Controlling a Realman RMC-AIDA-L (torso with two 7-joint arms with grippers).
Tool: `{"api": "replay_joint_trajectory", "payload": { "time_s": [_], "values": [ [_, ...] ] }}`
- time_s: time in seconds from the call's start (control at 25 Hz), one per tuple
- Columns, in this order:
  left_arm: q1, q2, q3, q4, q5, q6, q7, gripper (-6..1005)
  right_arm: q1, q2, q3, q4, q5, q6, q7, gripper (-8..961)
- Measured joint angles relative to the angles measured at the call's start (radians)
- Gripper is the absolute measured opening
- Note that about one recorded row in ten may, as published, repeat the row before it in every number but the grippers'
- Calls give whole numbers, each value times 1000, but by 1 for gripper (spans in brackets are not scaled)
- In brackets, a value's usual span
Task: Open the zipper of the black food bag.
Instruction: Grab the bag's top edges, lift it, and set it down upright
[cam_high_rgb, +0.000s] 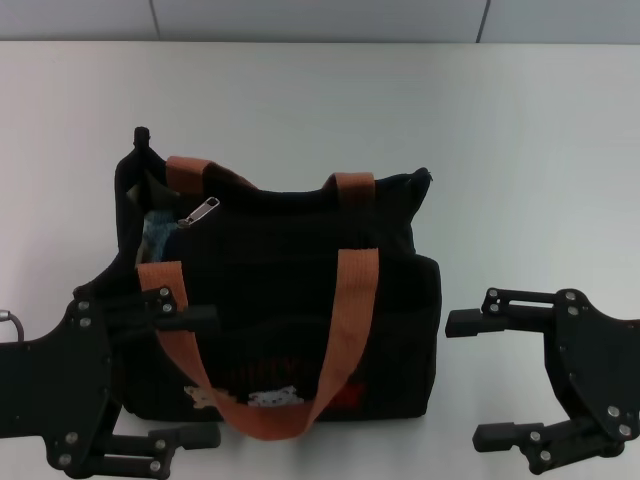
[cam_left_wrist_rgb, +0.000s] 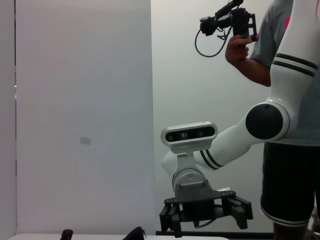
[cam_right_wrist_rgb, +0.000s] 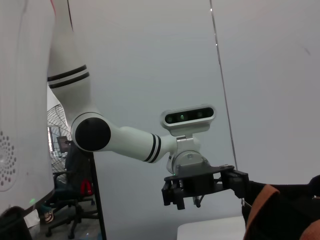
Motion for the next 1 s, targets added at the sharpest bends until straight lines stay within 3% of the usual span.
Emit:
{"api": "replay_joint_trajectory", "payload": {
  "time_s": [0.48,0.64,0.88,1.0],
  "values": [
    [6,-2,-11,-4,-3,-1,14,767,-5,2,7,3,4,9,0,837],
    [29,-3,-83,-16,-37,-1,26,757,-9,2,9,3,4,9,-1,837],
    [105,15,-323,-87,-20,-6,24,742,-13,2,9,4,4,9,-4,836],
    [106,24,-362,-152,33,-13,40,734,-13,2,10,4,4,9,-6,836]
  ]
}}
